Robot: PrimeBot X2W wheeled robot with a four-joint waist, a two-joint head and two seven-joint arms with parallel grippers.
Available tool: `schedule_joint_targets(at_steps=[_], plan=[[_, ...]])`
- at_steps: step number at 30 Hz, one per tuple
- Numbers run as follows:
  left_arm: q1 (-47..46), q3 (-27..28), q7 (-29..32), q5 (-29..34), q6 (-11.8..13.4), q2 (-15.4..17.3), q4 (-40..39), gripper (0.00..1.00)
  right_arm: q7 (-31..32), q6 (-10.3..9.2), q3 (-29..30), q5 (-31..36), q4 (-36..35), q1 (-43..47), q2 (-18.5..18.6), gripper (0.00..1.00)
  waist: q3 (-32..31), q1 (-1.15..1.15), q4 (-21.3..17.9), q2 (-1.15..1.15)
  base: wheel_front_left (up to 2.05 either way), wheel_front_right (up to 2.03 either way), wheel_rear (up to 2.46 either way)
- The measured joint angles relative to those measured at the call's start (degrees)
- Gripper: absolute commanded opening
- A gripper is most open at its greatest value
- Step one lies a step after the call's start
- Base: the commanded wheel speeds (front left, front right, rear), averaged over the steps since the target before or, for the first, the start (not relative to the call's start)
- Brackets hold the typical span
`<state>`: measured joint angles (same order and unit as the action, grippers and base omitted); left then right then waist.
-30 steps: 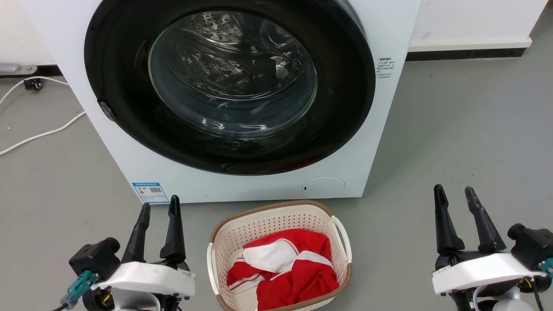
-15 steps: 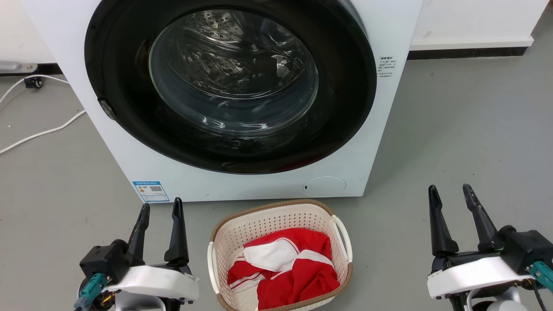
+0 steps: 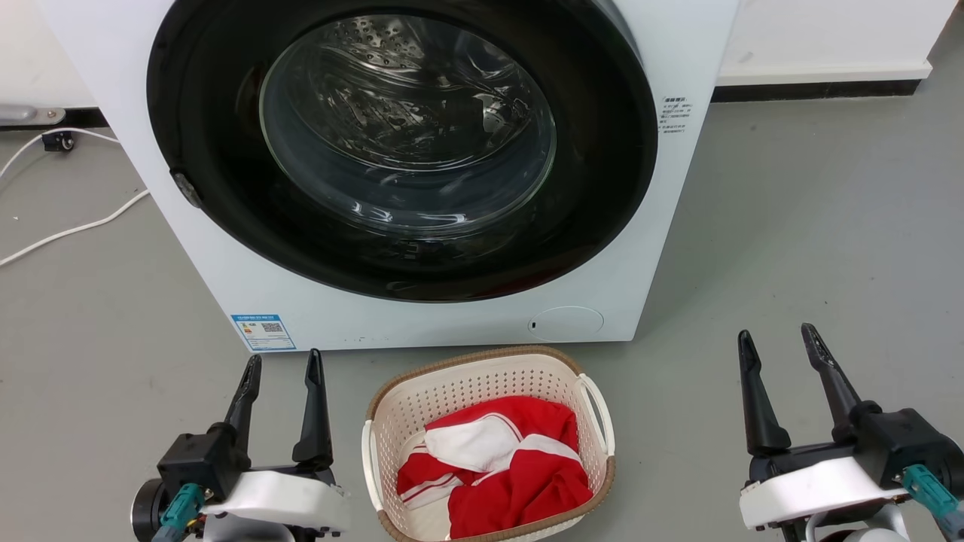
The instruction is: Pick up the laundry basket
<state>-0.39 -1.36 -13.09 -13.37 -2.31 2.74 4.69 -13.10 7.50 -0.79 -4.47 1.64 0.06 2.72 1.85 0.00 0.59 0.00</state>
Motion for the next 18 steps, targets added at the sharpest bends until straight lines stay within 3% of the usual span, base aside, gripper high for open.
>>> schedule_joint_targets(at_steps=[18], plan=[[0.77,-0.65,-1.81,7.66,0.73,0.05,0.03,1.00,-1.85,0.00,0.19,6.66,0.54,0.30,0.03,1.00,0.12,0.00,0.24,0.00,0.00,0.00,0.00]])
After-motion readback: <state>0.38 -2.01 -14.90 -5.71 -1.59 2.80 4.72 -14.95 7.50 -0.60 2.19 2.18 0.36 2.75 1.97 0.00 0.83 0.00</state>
